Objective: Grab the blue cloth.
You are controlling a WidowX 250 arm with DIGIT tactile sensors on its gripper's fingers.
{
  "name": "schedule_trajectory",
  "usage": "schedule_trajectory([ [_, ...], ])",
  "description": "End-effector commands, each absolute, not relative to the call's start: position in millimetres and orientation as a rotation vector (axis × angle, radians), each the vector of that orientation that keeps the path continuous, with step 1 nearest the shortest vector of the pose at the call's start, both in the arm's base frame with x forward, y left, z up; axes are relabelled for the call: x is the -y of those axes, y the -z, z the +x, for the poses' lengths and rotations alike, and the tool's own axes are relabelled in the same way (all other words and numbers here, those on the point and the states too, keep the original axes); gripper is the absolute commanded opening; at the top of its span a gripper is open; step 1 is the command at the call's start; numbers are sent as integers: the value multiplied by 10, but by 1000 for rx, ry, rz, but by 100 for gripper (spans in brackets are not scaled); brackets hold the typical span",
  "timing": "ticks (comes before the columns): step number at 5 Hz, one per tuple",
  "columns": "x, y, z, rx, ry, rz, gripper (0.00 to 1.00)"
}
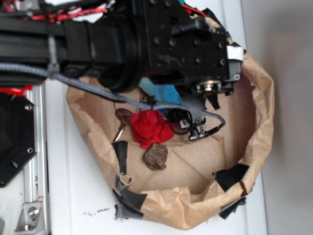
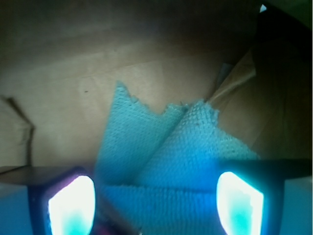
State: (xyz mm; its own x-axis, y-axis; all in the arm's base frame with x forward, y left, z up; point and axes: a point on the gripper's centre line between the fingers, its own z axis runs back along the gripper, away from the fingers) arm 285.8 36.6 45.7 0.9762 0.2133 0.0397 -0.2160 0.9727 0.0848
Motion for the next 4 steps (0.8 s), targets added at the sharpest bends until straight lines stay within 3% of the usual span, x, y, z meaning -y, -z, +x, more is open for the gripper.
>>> schedule_trajectory([
  [1,-500,-222,2704,-4,-167,73,100],
  [2,-563,-169,2638,-20,-211,117,59],
  [3,-661,-238,2675,-6,-230,162,0],
  [4,-799,-251,2724,-12,-238,177,0],
])
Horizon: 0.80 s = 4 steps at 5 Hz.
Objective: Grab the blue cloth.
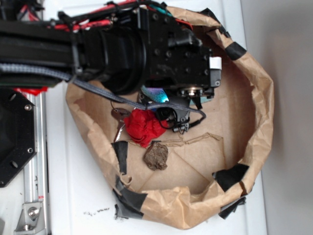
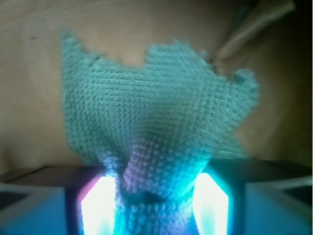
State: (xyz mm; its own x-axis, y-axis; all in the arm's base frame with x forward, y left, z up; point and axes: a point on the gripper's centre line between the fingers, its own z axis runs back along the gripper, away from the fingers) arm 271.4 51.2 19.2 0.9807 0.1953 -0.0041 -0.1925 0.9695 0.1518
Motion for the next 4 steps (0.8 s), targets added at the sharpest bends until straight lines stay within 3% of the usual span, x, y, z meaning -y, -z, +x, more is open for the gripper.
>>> schedule_trajectory([
  [1,-862,-275,2740,-10,-230,187,0],
  [4,-1131,-345,2853,-1,-265,212,0],
])
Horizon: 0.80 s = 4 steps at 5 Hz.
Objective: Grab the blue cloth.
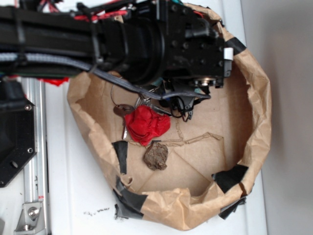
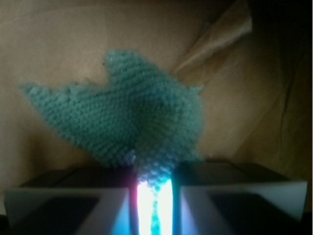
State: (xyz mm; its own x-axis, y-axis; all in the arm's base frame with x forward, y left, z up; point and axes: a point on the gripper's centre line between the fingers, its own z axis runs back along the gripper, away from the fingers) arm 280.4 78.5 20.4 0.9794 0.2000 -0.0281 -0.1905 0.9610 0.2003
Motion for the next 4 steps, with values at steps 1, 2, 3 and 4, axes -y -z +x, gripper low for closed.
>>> schedule_trajectory([
  [1,-992,-675,2809,46,-173,151,0],
  [2,-752,-1154,2745,134,-94,-6,0],
  [3,-585,-1659,2682,123,-91,-77,0],
  [4,-406,-2021,2710,117,-27,-93,0],
])
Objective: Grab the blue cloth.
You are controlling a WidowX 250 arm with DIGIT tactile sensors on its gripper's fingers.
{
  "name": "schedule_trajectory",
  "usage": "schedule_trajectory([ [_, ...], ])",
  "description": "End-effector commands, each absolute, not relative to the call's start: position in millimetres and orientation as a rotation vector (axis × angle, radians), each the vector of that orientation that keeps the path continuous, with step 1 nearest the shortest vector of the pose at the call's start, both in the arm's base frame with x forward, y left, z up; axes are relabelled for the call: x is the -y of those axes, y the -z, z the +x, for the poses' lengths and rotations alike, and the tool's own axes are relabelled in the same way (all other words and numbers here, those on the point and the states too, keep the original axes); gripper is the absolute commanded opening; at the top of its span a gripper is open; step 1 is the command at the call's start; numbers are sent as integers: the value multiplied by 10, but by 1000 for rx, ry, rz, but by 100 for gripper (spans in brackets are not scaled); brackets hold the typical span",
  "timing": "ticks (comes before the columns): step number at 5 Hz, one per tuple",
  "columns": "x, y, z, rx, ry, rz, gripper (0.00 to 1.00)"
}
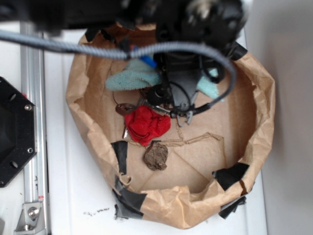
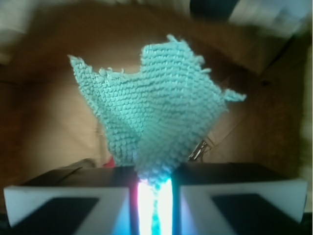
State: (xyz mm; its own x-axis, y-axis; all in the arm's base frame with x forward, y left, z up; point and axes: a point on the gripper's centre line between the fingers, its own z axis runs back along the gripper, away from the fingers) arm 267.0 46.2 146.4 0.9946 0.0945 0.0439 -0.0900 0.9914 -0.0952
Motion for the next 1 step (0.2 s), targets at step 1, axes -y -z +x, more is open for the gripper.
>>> schedule_trajectory([
  [1,-319,-1923,2741,122,-13,-56,0],
])
